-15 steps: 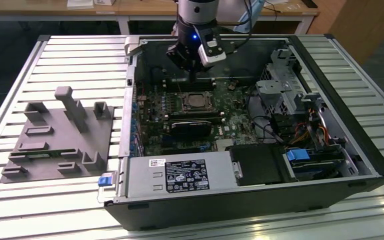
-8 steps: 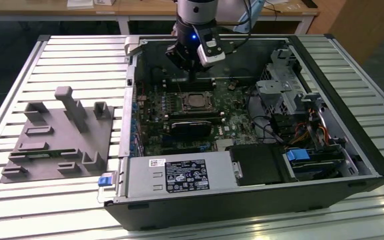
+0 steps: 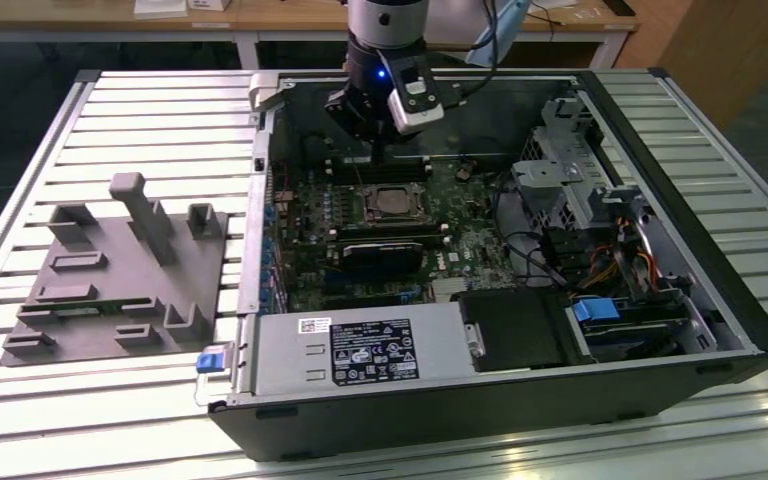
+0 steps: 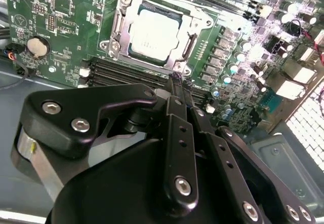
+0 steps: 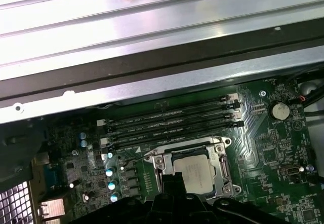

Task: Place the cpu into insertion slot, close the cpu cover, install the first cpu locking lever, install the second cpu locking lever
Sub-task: 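Install the first cpu locking lever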

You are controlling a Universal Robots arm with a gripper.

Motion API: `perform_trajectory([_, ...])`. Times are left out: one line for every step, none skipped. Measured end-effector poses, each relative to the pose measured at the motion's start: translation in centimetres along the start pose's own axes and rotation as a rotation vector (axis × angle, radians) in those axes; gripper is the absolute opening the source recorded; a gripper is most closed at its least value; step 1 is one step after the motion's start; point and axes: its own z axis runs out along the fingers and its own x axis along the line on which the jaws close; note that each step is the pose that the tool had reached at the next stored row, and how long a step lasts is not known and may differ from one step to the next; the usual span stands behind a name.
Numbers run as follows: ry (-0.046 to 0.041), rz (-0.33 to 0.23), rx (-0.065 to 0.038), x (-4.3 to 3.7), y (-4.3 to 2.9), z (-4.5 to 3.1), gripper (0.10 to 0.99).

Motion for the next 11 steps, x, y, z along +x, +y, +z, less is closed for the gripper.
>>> perform_trajectory([0.0006, -0.01, 0.0, 0.0, 0.0, 0.0, 0.118])
perform_trajectory([0.0015, -0.023, 0.0, 0.01, -0.01, 0.0, 0.118])
perform_trajectory([0.0024, -0.036, 0.0, 0.01, -0.01, 0.0, 0.118])
perform_trajectory([0.0033, -0.05, 0.0, 0.01, -0.01, 0.01, 0.118])
perform_trajectory([0.0043, -0.065, 0.0, 0.0, -0.01, 0.02, 0.118])
perform_trajectory([0.0054, -0.08, 0.001, 0.01, -0.01, 0.02, 0.118])
perform_trajectory([0.0063, -0.093, 0.001, 0.01, -0.01, 0.02, 0.118])
perform_trajectory([0.0071, -0.105, 0.001, 0.01, -0.01, 0.02, 0.118])
perform_trajectory([0.0078, -0.116, 0.001, 0.02, -0.01, 0.02, 0.118])
perform_trajectory([0.0085, -0.126, 0.001, 0.02, -0.01, 0.03, 0.118])
perform_trajectory([0.0091, -0.135, 0.001, 0.04, -0.01, 0.02, 0.118])
